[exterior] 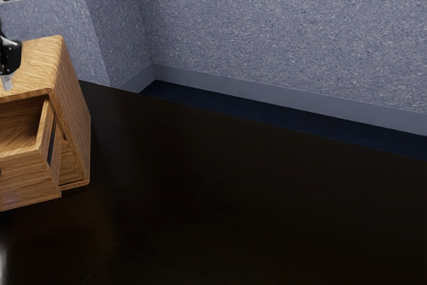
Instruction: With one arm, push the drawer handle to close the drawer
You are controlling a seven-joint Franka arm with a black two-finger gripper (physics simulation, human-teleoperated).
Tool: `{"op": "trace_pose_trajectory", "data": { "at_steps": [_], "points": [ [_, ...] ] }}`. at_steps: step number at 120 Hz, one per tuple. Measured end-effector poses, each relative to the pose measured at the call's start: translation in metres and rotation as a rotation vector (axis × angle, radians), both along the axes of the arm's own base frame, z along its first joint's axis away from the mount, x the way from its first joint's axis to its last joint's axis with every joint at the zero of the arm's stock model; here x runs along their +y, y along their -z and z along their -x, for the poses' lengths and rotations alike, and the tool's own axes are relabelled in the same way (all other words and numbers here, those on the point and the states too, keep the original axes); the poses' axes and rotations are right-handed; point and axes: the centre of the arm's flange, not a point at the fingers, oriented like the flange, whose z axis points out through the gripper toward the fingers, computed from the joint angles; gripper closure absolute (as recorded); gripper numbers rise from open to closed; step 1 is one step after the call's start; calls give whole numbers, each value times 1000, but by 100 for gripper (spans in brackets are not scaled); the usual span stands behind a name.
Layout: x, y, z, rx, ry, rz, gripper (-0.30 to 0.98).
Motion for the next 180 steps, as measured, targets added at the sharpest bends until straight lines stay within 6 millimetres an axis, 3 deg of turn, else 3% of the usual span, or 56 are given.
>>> {"op": "trace_pose_trajectory", "data": {
  "at_steps": [13,29,48,83,110,143,180],
  "points": [
    [4,27,17,47,-27,5,61],
    [13,51,42,77,-85,12,71],
    [30,76,86,99,-194,27,75],
    [32,121,125,187,-306,45,78],
    [32,150,141,245,-357,77,78],
    [38,170,140,177,-420,72,79],
    [54,167,132,79,-481,13,79]
  ]
}}
